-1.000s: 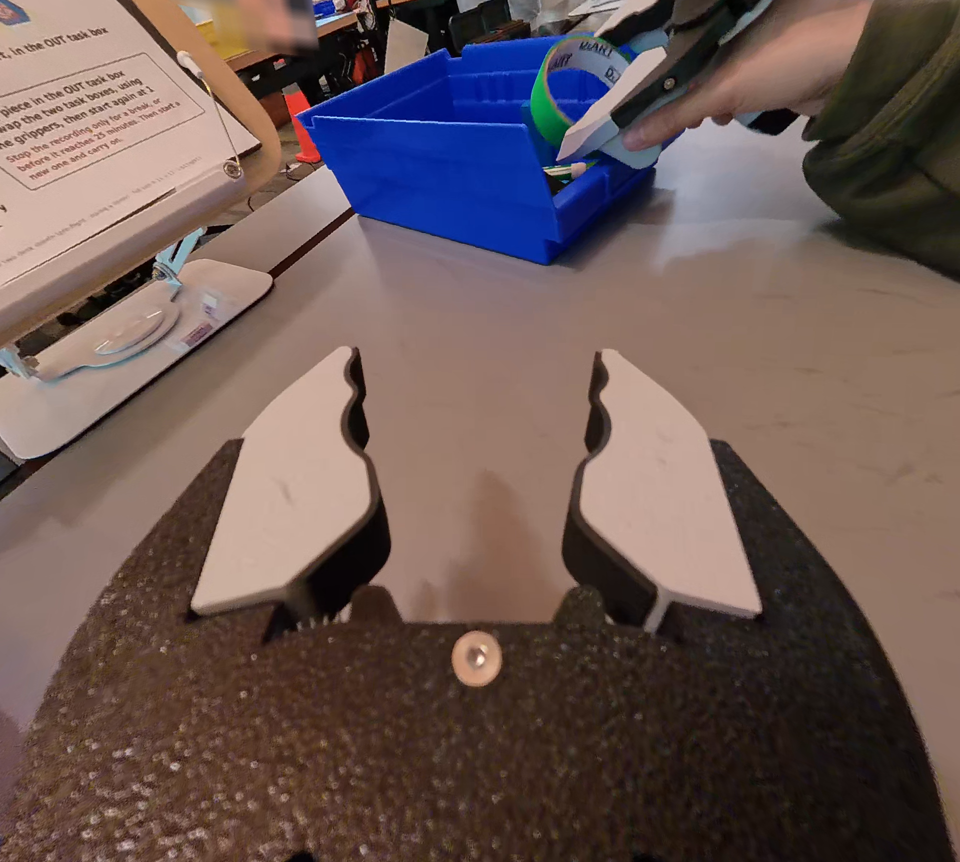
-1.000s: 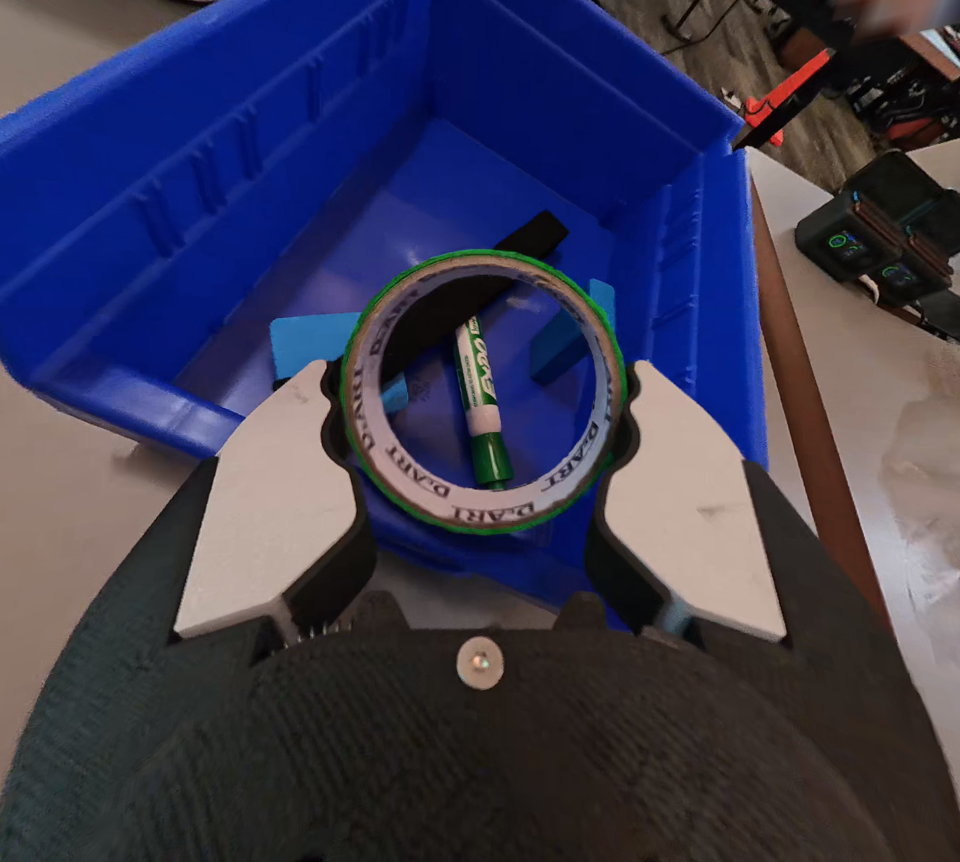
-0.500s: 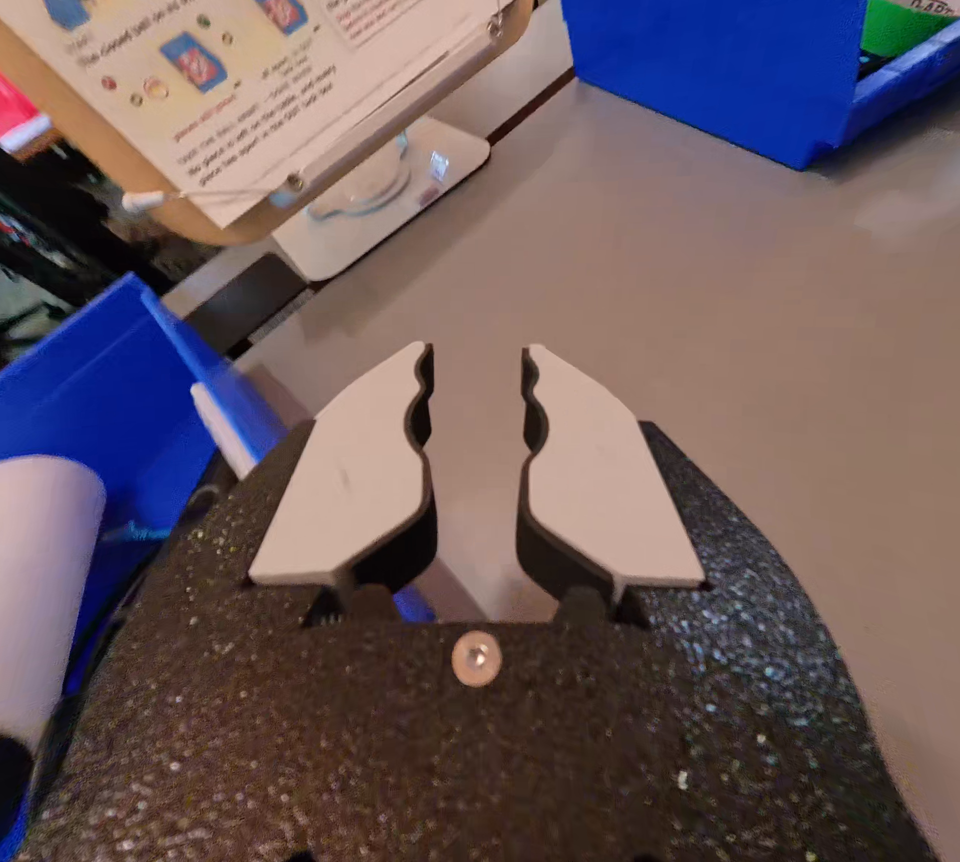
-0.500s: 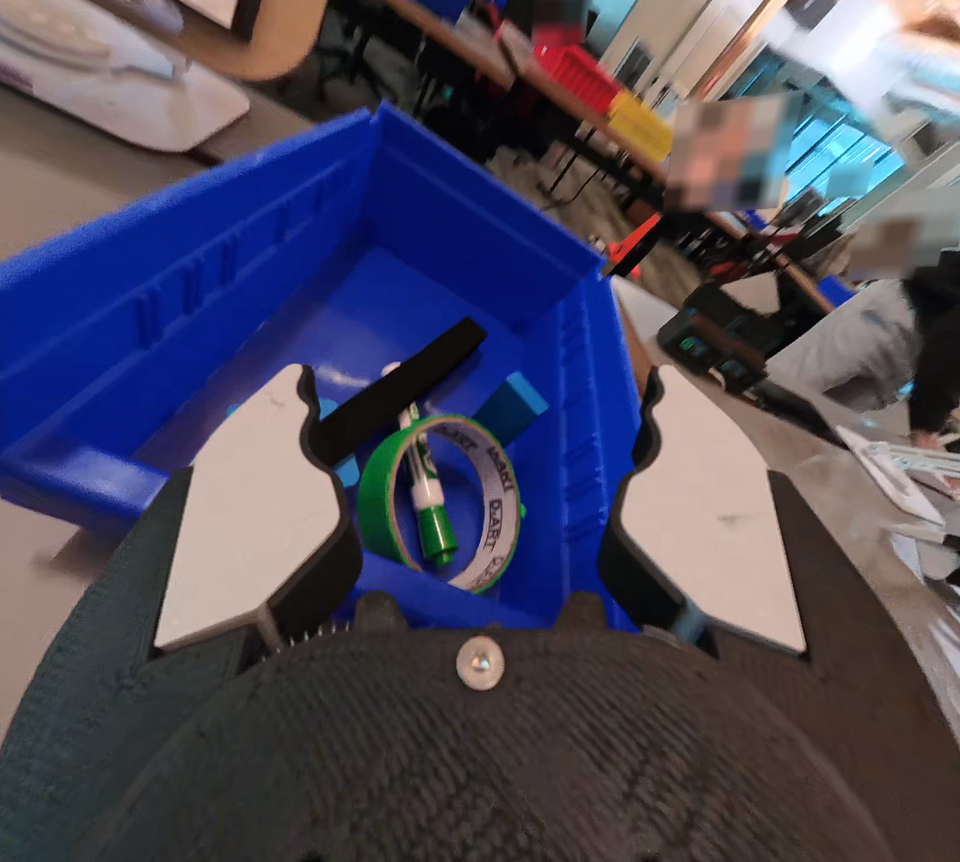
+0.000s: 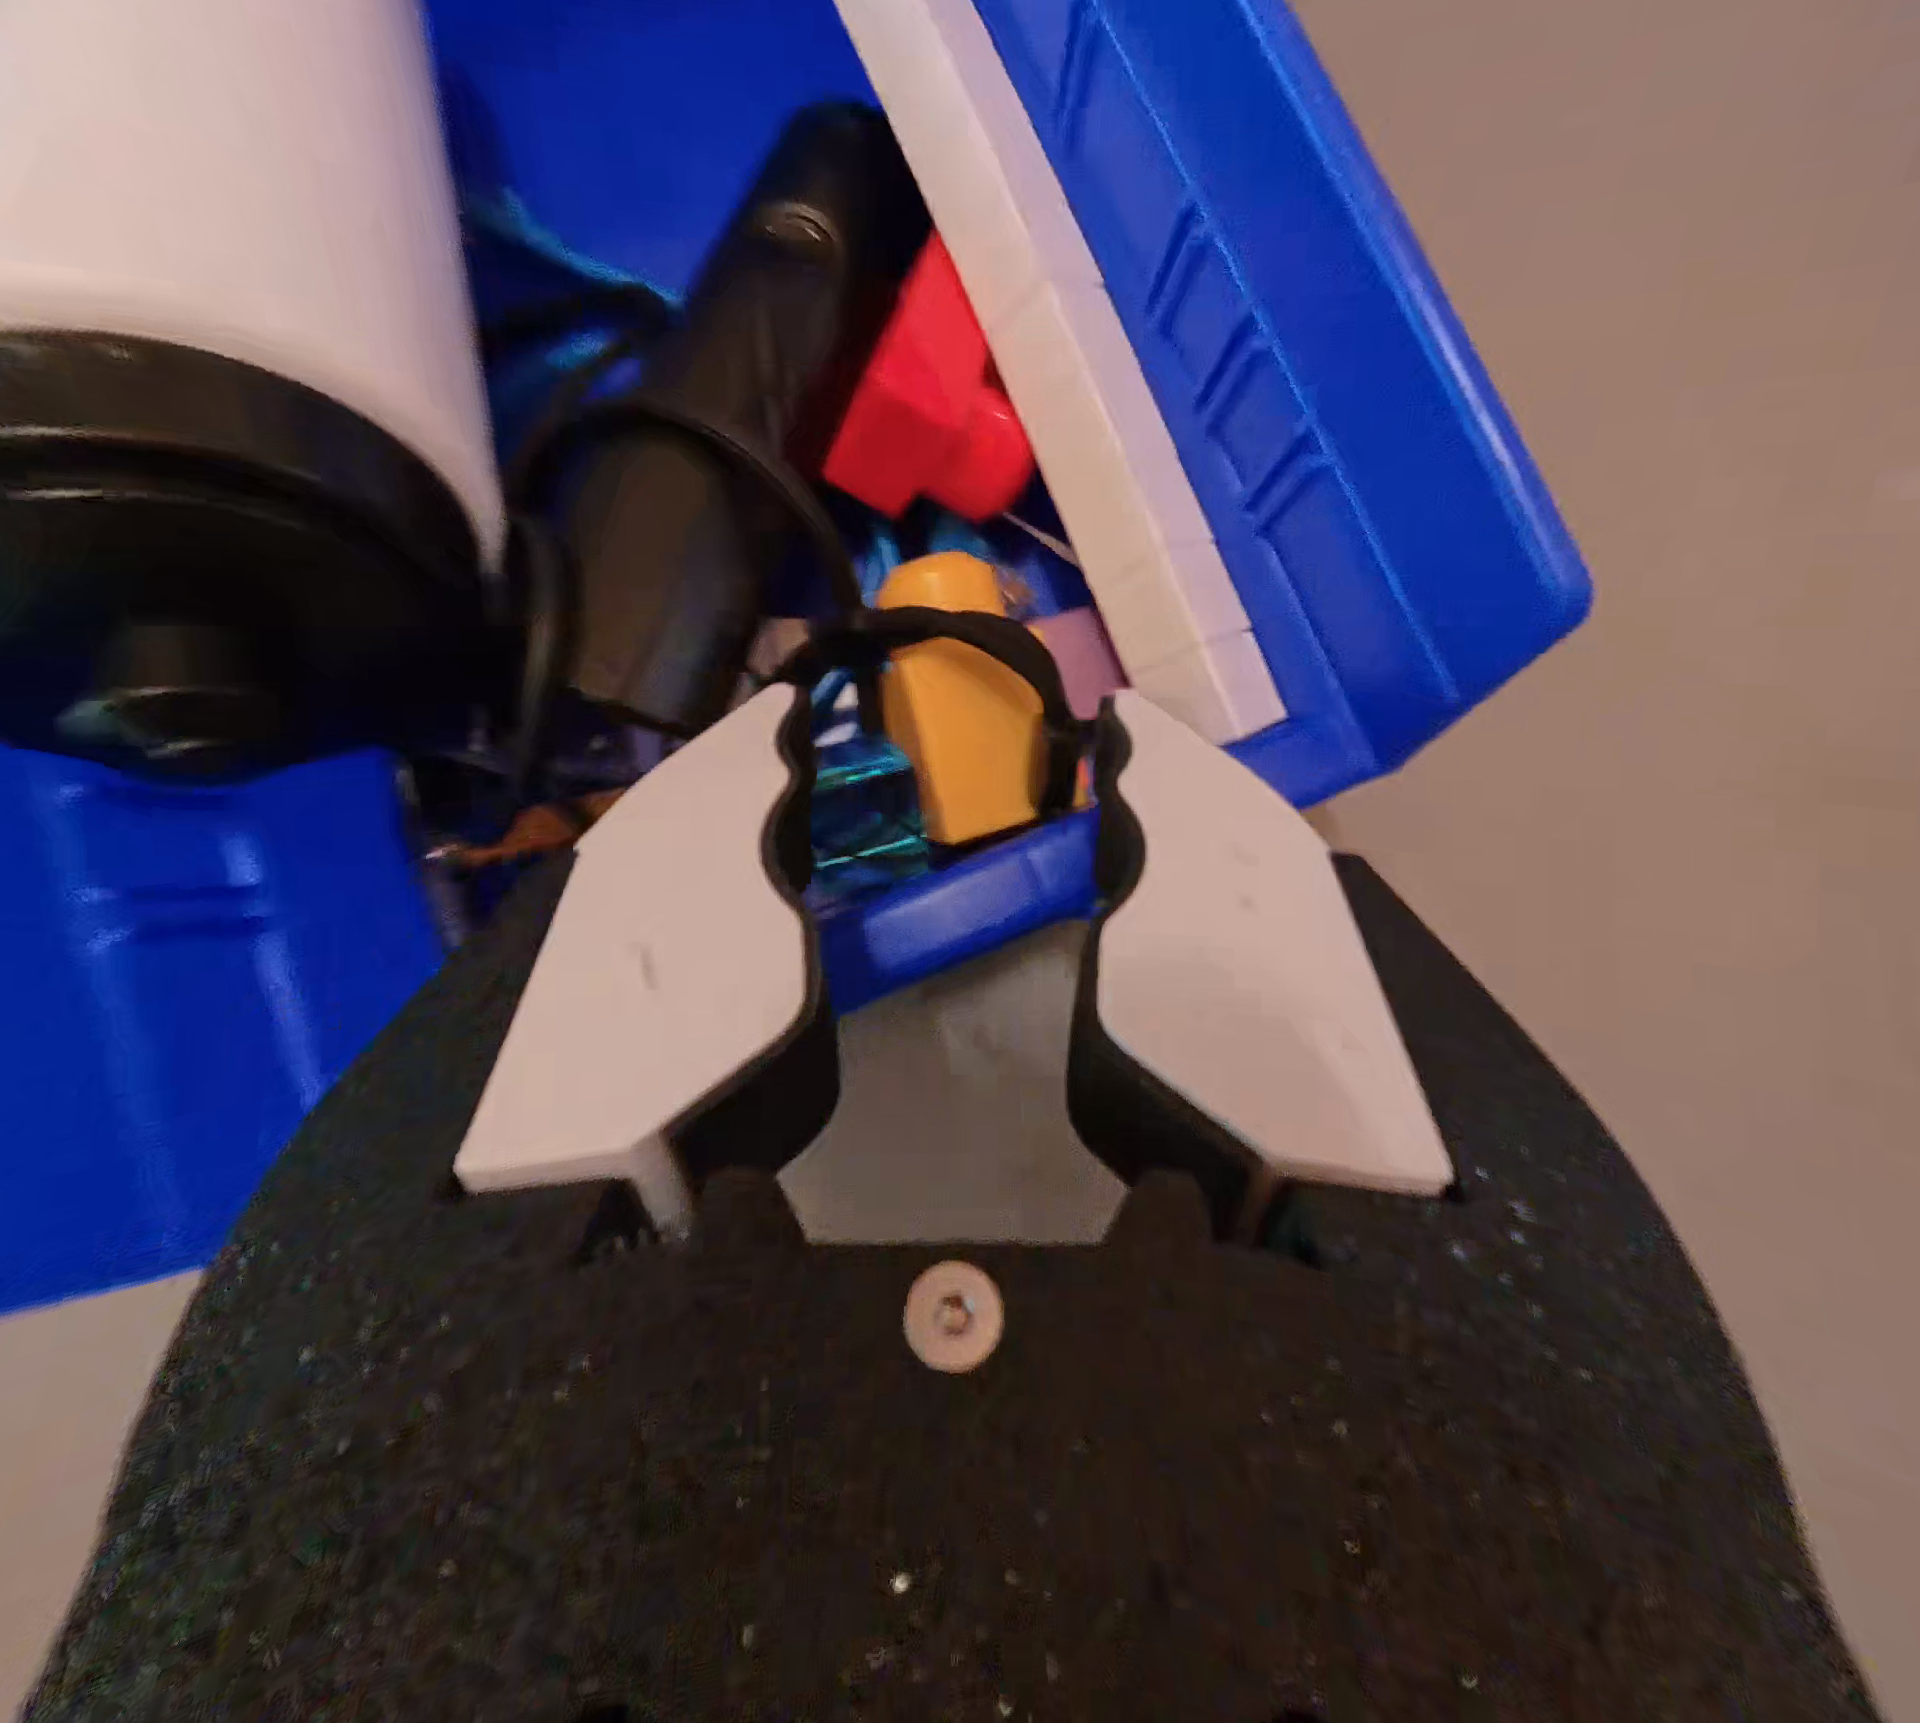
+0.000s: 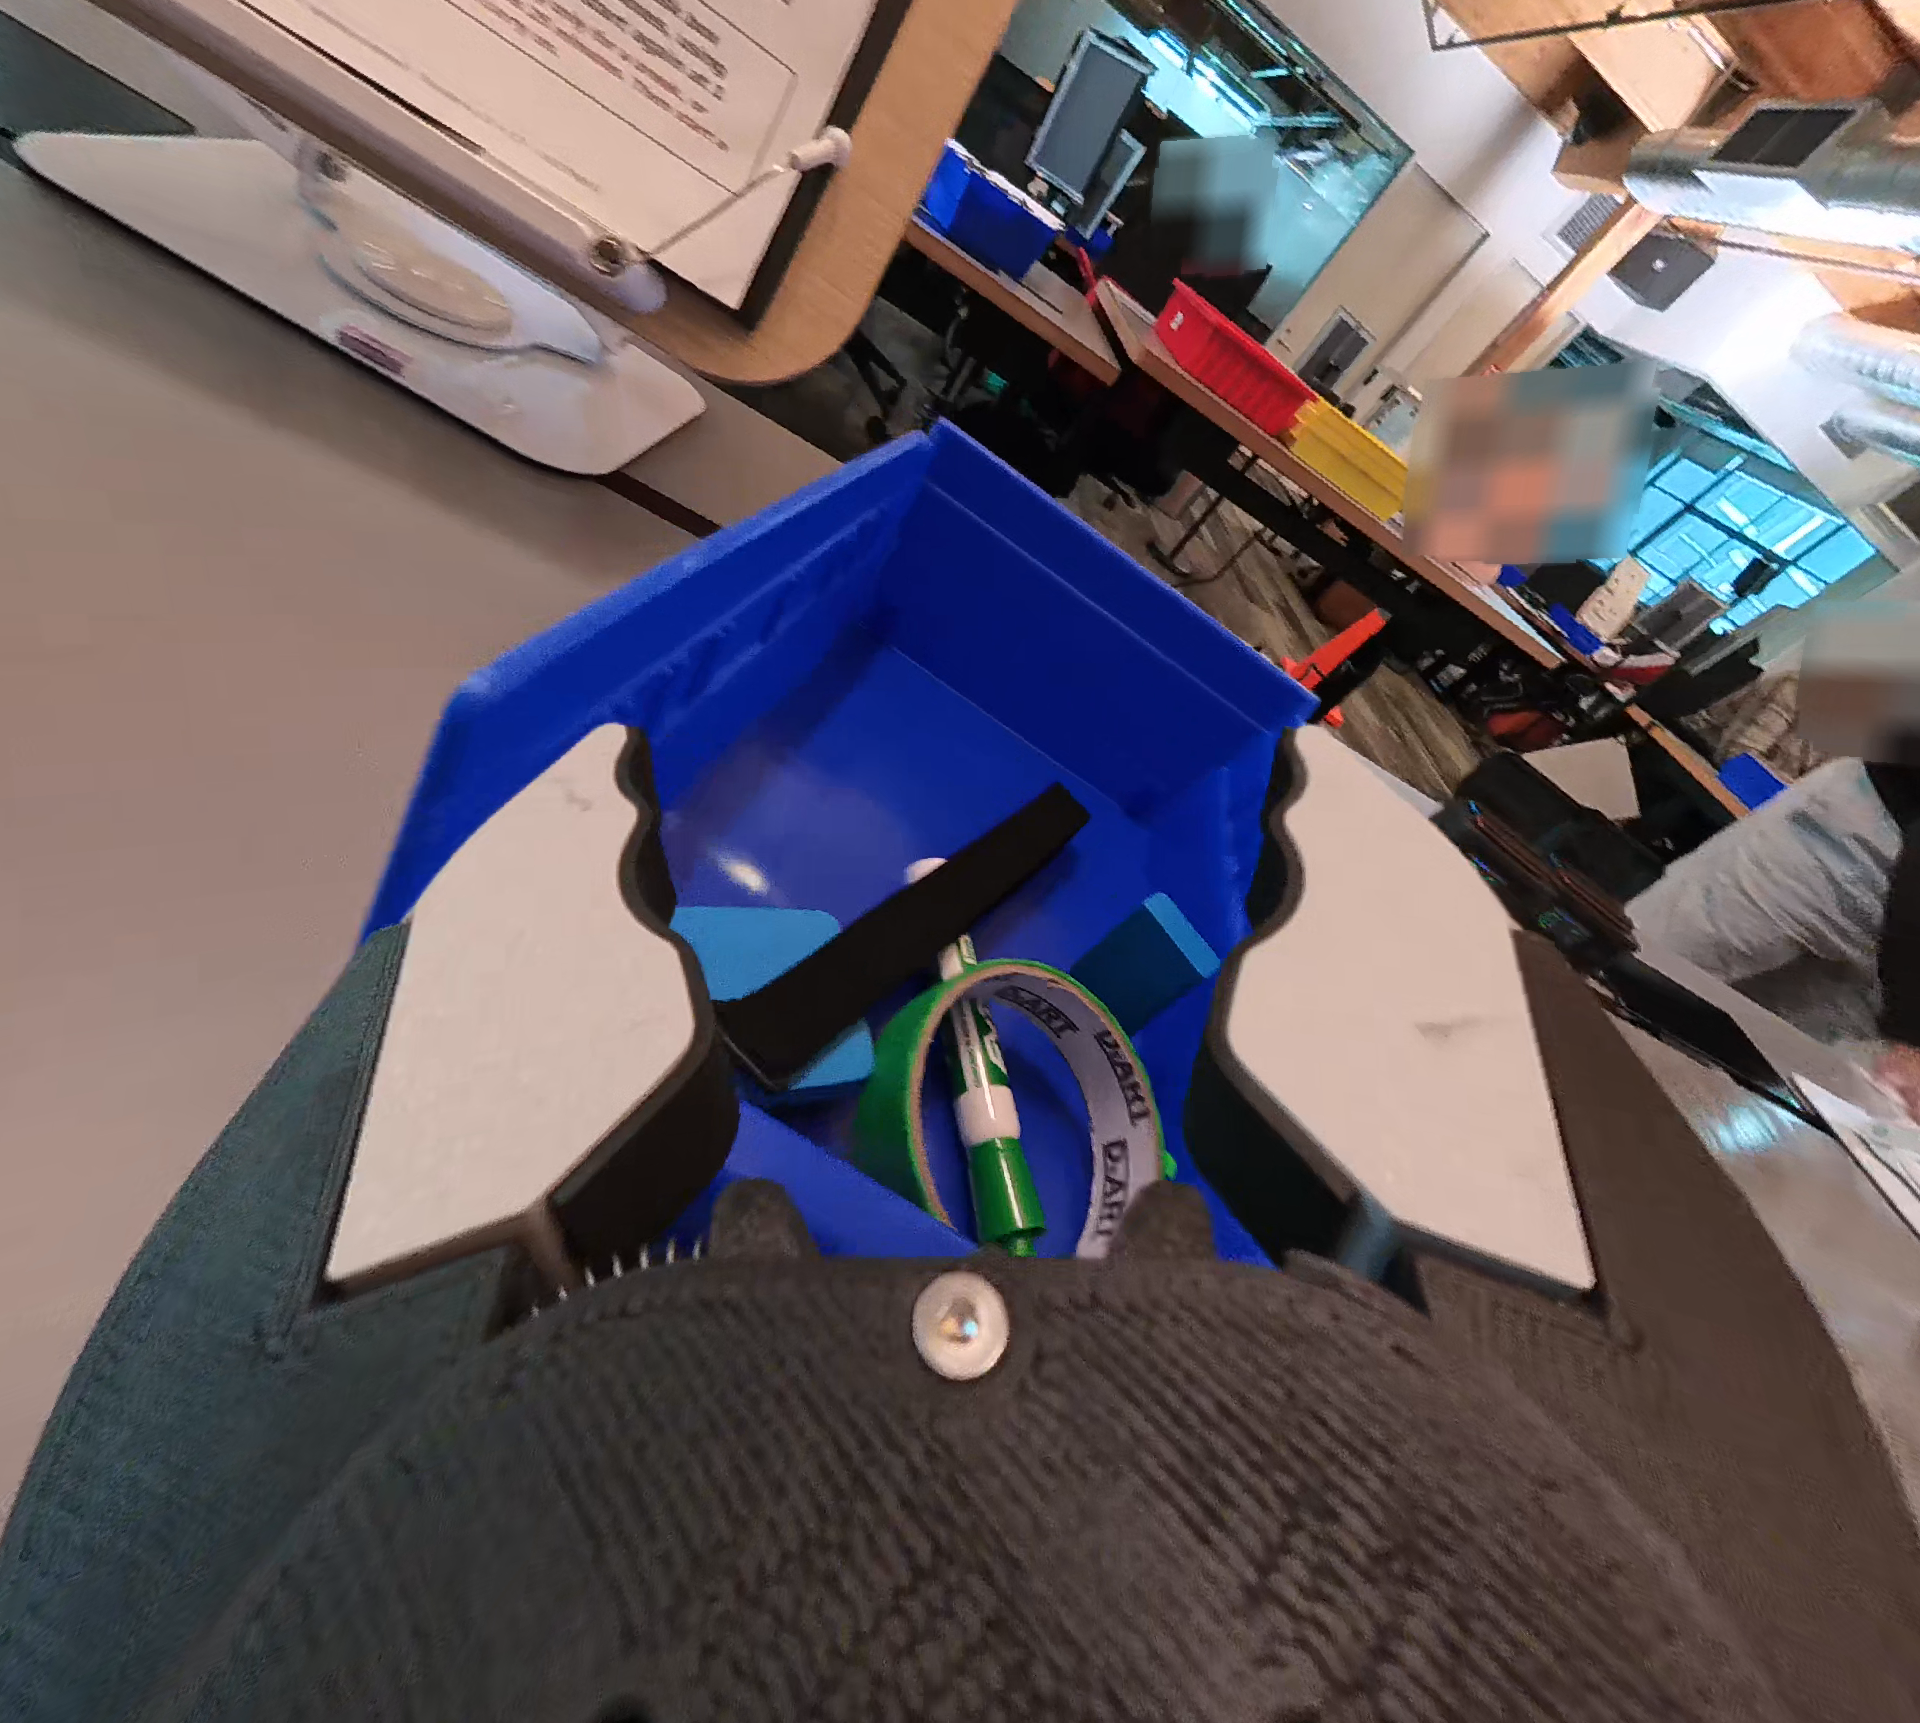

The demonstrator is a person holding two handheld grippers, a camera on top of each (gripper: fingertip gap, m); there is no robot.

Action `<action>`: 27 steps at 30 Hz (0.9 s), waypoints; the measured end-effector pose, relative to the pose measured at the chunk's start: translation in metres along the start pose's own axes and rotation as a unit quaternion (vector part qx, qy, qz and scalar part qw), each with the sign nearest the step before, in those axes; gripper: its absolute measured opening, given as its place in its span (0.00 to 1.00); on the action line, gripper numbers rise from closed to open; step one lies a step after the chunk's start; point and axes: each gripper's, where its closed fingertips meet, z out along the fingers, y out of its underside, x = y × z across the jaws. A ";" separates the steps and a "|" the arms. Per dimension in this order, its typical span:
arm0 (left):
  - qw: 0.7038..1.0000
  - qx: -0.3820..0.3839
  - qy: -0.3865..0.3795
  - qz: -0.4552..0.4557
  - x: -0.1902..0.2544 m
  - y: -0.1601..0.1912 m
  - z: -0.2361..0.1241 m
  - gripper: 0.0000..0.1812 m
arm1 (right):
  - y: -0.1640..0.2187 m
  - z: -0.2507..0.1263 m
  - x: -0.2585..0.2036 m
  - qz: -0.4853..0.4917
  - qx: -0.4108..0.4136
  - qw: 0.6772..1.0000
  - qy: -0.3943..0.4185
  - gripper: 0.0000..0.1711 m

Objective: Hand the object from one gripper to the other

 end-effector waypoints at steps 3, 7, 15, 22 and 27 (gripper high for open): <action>1.000 -0.012 -0.002 0.006 0.005 0.003 0.008 0.26 | -0.009 -0.001 -0.014 -0.013 0.015 1.000 -0.016 0.61; 0.998 -0.035 -0.042 0.041 0.004 0.006 0.014 0.21 | -0.025 -0.007 -0.024 -0.033 0.037 0.999 -0.010 0.47; 0.993 -0.050 -0.070 0.080 0.007 0.007 0.017 0.11 | -0.064 -0.024 -0.055 0.023 0.123 0.990 -0.067 0.61; 0.992 -0.076 -0.070 0.071 0.010 0.012 0.018 0.14 | -0.064 -0.024 -0.081 -0.071 0.123 0.988 -0.067 0.61; 0.991 -0.078 -0.068 0.089 0.011 0.010 0.019 0.12 | -0.067 -0.027 -0.098 -0.087 0.132 0.983 -0.092 0.60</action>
